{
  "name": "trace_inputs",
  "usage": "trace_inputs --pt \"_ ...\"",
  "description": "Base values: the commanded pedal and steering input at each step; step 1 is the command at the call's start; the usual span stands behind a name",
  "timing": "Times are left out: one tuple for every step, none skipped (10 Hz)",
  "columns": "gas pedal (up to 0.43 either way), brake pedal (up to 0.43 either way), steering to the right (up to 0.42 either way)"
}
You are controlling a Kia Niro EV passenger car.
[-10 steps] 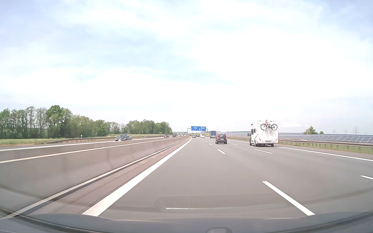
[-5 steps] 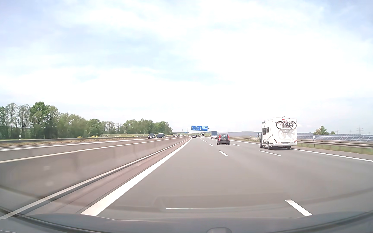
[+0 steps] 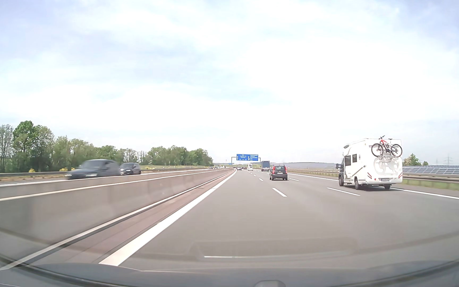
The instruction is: Follow the waypoints while adhering to traffic rules and regulations
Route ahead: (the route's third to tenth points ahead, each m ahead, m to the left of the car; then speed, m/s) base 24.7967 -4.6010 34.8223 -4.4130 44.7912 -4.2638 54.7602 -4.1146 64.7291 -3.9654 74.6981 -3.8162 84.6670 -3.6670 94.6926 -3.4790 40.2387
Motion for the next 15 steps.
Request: trace_inputs --pt "0.441 0.0 -0.002" --pt "0.441 0.0 -0.002" --pt "0.441 0.0 -0.002" --pt "0.441 0.0 -0.002" --pt "0.441 0.0 -0.002" --pt "0.441 0.0 -0.002" --pt "0.441 0.0 -0.002" --pt "0.441 0.0 -0.001" --pt "0.441 0.0 -0.001" --pt "0.429 0.0 -0.001" --pt "0.429 0.0 -0.001" --pt "0.429 0.0 0.0" --pt "0.429 0.0 0.0" --pt "0.429 0.0 0.0" --pt "0.421 0.0 0.0"
